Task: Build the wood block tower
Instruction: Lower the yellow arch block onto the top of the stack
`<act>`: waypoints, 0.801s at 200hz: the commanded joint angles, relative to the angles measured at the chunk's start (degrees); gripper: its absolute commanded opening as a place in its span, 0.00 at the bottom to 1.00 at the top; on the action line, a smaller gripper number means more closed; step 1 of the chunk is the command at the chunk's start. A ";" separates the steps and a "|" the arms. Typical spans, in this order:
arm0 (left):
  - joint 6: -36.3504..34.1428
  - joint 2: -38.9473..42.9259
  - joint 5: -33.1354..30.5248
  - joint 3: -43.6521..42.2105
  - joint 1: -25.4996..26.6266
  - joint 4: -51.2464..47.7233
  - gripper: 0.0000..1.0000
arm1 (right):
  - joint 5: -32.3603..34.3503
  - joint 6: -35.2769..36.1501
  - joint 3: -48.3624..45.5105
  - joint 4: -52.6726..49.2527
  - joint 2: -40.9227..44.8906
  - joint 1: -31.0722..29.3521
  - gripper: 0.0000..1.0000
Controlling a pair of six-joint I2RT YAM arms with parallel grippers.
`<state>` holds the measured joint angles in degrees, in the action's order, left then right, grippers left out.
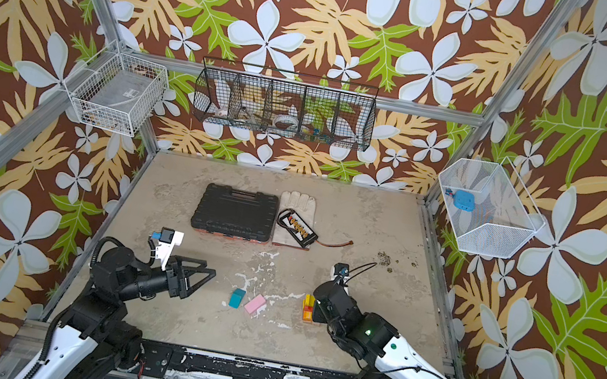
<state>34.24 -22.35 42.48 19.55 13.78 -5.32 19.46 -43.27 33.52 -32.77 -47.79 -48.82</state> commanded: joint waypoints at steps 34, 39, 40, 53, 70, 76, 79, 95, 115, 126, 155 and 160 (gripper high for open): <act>0.22 0.12 0.59 -0.13 -0.02 1.98 1.00 | 0.79 -0.47 -0.21 1.05 -0.90 -0.01 0.00; 0.26 0.11 0.59 -0.13 -0.06 1.98 1.00 | 0.98 -0.42 -0.14 0.74 -0.90 -0.05 0.00; 0.24 0.11 0.59 -0.13 -0.02 1.98 1.00 | 1.04 -0.46 -0.13 0.72 -0.90 0.00 0.00; 0.23 0.11 0.61 -0.13 0.01 1.98 1.00 | 1.83 -0.81 0.06 -0.15 -0.86 0.03 0.00; 0.17 0.16 0.59 -0.13 -0.03 1.94 1.00 | 2.24 -0.94 0.06 -0.46 -0.47 0.02 0.00; 0.22 0.11 0.57 -0.13 -0.04 2.01 1.00 | 2.24 -0.94 -0.03 -0.44 -0.23 0.00 0.01; 0.26 0.11 0.58 -0.13 -0.01 2.06 1.00 | 2.22 -0.94 -0.02 -0.33 -0.21 0.03 0.02; 0.24 0.12 0.54 -0.13 -0.03 2.07 1.00 | 2.14 -0.85 -0.21 -0.10 -0.19 0.01 0.04; 0.22 0.11 0.59 -0.15 -0.01 2.07 1.00 | 1.99 -0.83 -0.21 0.07 -0.67 0.04 0.09; 0.27 0.14 0.59 -0.13 0.01 2.07 1.00 | 2.13 -0.83 -0.21 -0.08 -0.98 -0.02 0.12; 0.32 0.26 0.59 -0.21 -0.04 2.06 1.00 | 2.26 -0.79 -0.21 -0.10 -1.03 0.10 0.13; 0.37 0.26 0.59 -0.20 -0.03 2.07 1.00 | 2.12 -0.77 -0.21 -0.03 -1.01 0.11 0.13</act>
<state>34.37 -22.22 42.48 19.44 13.78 -5.32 20.47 -43.48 33.32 -32.64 -48.82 -48.77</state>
